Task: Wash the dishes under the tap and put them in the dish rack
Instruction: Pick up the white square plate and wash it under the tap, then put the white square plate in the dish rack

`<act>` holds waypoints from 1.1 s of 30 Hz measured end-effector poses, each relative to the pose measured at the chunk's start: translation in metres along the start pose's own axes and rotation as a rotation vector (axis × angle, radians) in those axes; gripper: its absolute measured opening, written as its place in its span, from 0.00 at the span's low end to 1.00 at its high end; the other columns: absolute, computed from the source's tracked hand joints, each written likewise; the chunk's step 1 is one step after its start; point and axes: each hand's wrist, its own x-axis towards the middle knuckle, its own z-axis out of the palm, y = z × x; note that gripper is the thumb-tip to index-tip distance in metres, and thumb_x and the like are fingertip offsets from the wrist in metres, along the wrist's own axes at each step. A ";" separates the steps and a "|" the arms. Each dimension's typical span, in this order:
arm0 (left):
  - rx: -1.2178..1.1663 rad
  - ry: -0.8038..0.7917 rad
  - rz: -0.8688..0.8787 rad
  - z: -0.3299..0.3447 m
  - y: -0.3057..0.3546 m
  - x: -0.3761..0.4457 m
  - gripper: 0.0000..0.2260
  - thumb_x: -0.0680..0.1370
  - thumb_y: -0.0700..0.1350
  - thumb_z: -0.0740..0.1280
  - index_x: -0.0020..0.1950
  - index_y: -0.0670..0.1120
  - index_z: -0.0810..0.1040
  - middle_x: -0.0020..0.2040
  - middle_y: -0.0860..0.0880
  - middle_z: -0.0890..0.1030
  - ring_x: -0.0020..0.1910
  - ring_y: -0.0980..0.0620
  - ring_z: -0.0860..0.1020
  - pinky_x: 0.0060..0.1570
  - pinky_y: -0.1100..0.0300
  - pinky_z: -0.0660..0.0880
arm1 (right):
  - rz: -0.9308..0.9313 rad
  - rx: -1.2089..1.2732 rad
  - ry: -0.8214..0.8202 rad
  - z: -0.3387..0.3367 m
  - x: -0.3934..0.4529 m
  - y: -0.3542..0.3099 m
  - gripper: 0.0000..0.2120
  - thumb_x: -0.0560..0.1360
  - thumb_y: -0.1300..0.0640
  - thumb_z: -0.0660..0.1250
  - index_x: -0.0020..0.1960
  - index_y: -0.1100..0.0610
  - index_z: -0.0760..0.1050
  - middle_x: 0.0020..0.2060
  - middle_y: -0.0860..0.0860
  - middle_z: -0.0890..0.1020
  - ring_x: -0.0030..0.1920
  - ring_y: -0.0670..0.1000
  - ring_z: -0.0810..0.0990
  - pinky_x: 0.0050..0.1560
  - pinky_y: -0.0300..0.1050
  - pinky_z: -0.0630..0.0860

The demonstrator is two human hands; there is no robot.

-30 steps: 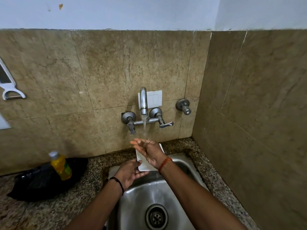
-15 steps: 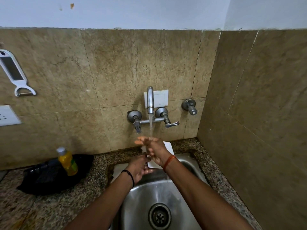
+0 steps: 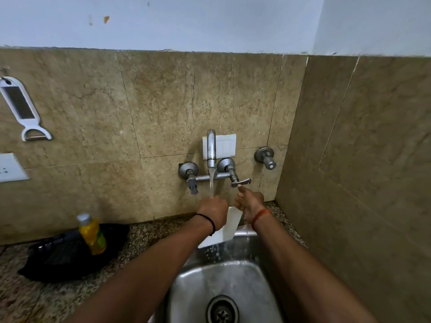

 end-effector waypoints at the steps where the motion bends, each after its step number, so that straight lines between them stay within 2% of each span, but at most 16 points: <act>1: 0.059 -0.006 0.025 -0.002 0.002 0.002 0.10 0.78 0.40 0.63 0.57 0.43 0.79 0.57 0.43 0.80 0.56 0.44 0.79 0.53 0.53 0.75 | 0.005 0.002 -0.036 0.001 0.001 -0.004 0.10 0.77 0.60 0.67 0.38 0.62 0.76 0.30 0.53 0.75 0.28 0.50 0.72 0.30 0.40 0.68; 2: 0.100 -0.007 0.045 -0.004 0.003 0.003 0.10 0.78 0.39 0.63 0.57 0.43 0.79 0.57 0.43 0.80 0.56 0.44 0.79 0.54 0.52 0.75 | 0.011 0.012 -0.072 0.003 0.001 -0.007 0.09 0.77 0.60 0.67 0.39 0.62 0.77 0.30 0.53 0.77 0.28 0.49 0.73 0.30 0.40 0.69; 4: 0.154 -0.005 0.071 -0.006 0.003 0.005 0.10 0.78 0.39 0.63 0.57 0.42 0.79 0.57 0.43 0.80 0.57 0.43 0.78 0.54 0.52 0.75 | 0.015 0.042 -0.106 0.007 0.005 -0.010 0.06 0.77 0.63 0.68 0.47 0.67 0.77 0.37 0.57 0.80 0.33 0.50 0.78 0.33 0.41 0.76; 6: 0.184 0.002 0.074 -0.008 0.000 0.007 0.10 0.78 0.40 0.63 0.58 0.43 0.79 0.57 0.44 0.80 0.57 0.44 0.78 0.53 0.52 0.74 | 0.022 0.043 -0.107 0.010 0.009 -0.011 0.11 0.76 0.64 0.68 0.55 0.70 0.76 0.40 0.58 0.81 0.36 0.51 0.80 0.32 0.39 0.80; 9: 0.179 -0.002 0.067 -0.010 -0.006 0.010 0.10 0.78 0.38 0.63 0.57 0.43 0.78 0.58 0.43 0.79 0.57 0.44 0.78 0.51 0.53 0.74 | 0.027 0.001 -0.098 0.011 0.012 -0.012 0.13 0.75 0.66 0.70 0.56 0.72 0.76 0.39 0.58 0.81 0.36 0.51 0.81 0.34 0.40 0.80; 12: 0.184 0.018 0.076 -0.007 -0.011 0.009 0.10 0.78 0.38 0.62 0.57 0.42 0.78 0.58 0.43 0.78 0.56 0.43 0.78 0.51 0.53 0.75 | -0.036 -0.076 -0.021 0.009 0.016 -0.011 0.11 0.71 0.66 0.74 0.51 0.71 0.79 0.44 0.62 0.84 0.40 0.56 0.84 0.42 0.49 0.83; 14: 0.175 0.040 0.078 -0.003 -0.012 0.009 0.10 0.78 0.39 0.62 0.57 0.43 0.78 0.58 0.43 0.79 0.56 0.43 0.79 0.50 0.53 0.75 | -0.195 -0.315 0.093 0.007 0.018 -0.007 0.10 0.68 0.61 0.77 0.47 0.64 0.81 0.43 0.60 0.86 0.44 0.56 0.85 0.48 0.56 0.83; 16: 0.173 0.049 0.073 -0.002 -0.013 0.007 0.10 0.78 0.39 0.62 0.56 0.43 0.79 0.57 0.43 0.79 0.55 0.44 0.79 0.49 0.54 0.75 | -0.400 -0.647 0.157 0.006 0.014 -0.004 0.12 0.68 0.54 0.76 0.49 0.59 0.83 0.44 0.56 0.86 0.46 0.55 0.85 0.51 0.52 0.82; 20: 0.147 0.054 0.060 0.000 -0.016 0.003 0.09 0.77 0.38 0.63 0.53 0.43 0.81 0.54 0.43 0.81 0.53 0.45 0.79 0.46 0.55 0.75 | -0.698 -1.247 0.300 0.006 0.006 -0.006 0.15 0.73 0.47 0.70 0.56 0.53 0.79 0.50 0.53 0.83 0.51 0.55 0.82 0.49 0.45 0.78; 22: 0.134 0.067 0.059 0.000 -0.019 -0.001 0.10 0.77 0.38 0.63 0.54 0.43 0.80 0.54 0.43 0.81 0.53 0.44 0.79 0.45 0.55 0.73 | -0.810 -1.402 0.299 0.005 0.005 -0.006 0.14 0.75 0.47 0.67 0.57 0.53 0.77 0.50 0.54 0.83 0.50 0.54 0.82 0.46 0.44 0.76; 25: 0.126 0.086 0.064 0.003 -0.027 -0.008 0.10 0.77 0.39 0.63 0.56 0.42 0.79 0.55 0.41 0.80 0.54 0.43 0.79 0.47 0.54 0.73 | -0.895 -1.481 0.266 0.001 0.005 -0.005 0.13 0.77 0.47 0.66 0.56 0.54 0.78 0.49 0.54 0.83 0.49 0.54 0.82 0.42 0.44 0.74; 29: 0.066 0.128 0.065 0.006 -0.040 -0.016 0.17 0.76 0.35 0.61 0.63 0.44 0.77 0.56 0.42 0.80 0.54 0.43 0.79 0.49 0.52 0.75 | -0.816 -1.448 0.177 -0.004 0.005 -0.005 0.15 0.77 0.47 0.64 0.56 0.57 0.77 0.51 0.55 0.82 0.50 0.56 0.82 0.47 0.48 0.77; 31: 0.045 0.180 0.064 0.008 -0.050 -0.022 0.20 0.75 0.34 0.61 0.65 0.47 0.75 0.57 0.43 0.81 0.54 0.43 0.79 0.49 0.53 0.75 | -0.634 -1.366 0.090 -0.007 0.001 0.001 0.18 0.77 0.45 0.62 0.56 0.59 0.77 0.52 0.57 0.82 0.49 0.56 0.80 0.48 0.47 0.75; 33: 0.004 0.251 0.070 0.012 -0.062 -0.032 0.23 0.75 0.35 0.62 0.68 0.51 0.73 0.59 0.46 0.80 0.55 0.45 0.79 0.49 0.54 0.75 | -0.345 -1.129 -0.060 -0.011 -0.007 0.011 0.24 0.78 0.39 0.59 0.58 0.59 0.76 0.54 0.58 0.82 0.48 0.56 0.79 0.49 0.47 0.75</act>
